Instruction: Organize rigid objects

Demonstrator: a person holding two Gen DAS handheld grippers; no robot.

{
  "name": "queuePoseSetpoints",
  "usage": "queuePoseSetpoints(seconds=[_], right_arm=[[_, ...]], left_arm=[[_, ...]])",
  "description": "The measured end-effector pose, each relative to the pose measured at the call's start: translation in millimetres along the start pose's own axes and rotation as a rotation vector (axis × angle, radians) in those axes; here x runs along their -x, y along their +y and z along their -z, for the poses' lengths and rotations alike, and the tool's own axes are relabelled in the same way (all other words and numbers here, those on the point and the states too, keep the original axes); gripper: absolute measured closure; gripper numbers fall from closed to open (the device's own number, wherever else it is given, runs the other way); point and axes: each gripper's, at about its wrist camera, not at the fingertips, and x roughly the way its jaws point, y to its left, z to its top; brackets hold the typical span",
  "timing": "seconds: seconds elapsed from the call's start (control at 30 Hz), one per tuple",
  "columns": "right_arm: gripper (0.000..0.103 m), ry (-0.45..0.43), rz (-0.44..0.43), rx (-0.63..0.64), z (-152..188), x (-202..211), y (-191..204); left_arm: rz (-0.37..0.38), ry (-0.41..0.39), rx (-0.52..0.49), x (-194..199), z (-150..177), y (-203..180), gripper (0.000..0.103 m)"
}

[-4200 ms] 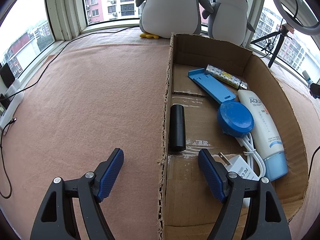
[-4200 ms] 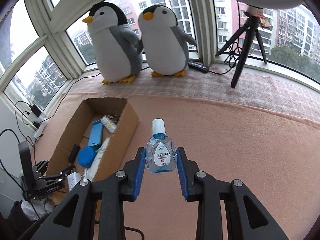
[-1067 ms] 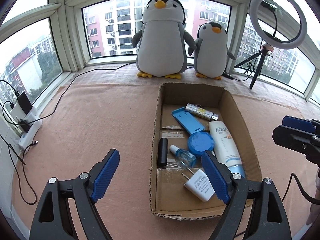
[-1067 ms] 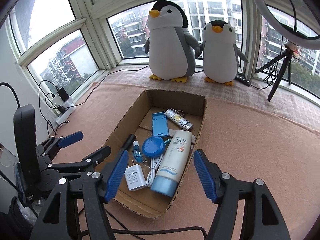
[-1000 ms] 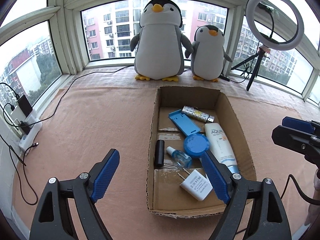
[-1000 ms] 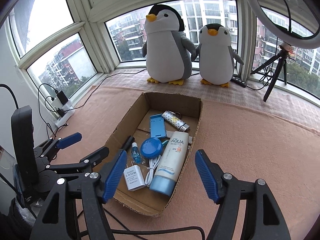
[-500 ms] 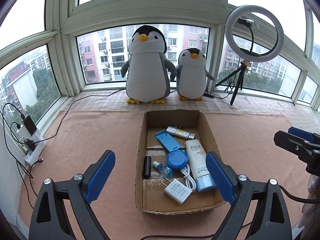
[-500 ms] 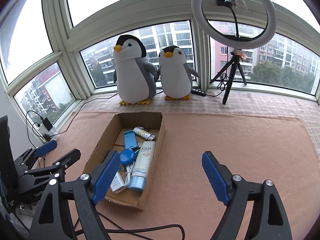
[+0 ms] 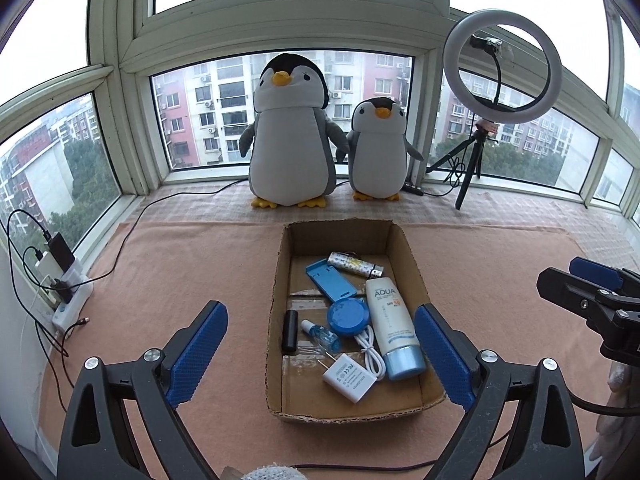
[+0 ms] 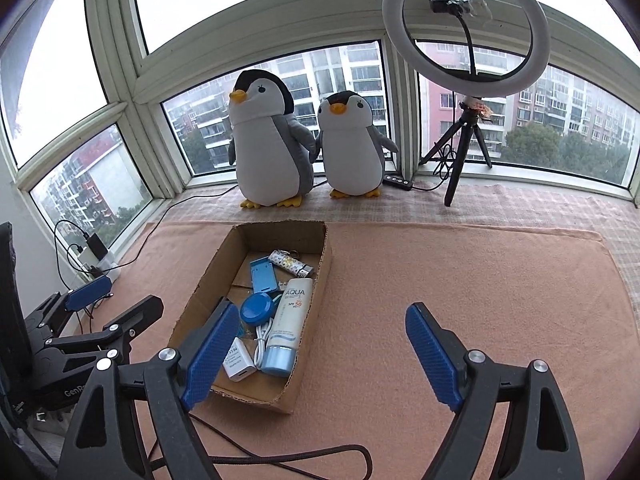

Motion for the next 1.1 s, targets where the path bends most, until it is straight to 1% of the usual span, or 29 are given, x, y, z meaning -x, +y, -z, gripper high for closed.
queuePoseSetpoints(seconds=[1.1], right_arm=[[0.020, 0.014, 0.001, -0.007, 4.0, -5.0, 0.4]], left_arm=[[0.009, 0.020, 0.006, -5.1, 2.9, 1.2, 0.006]])
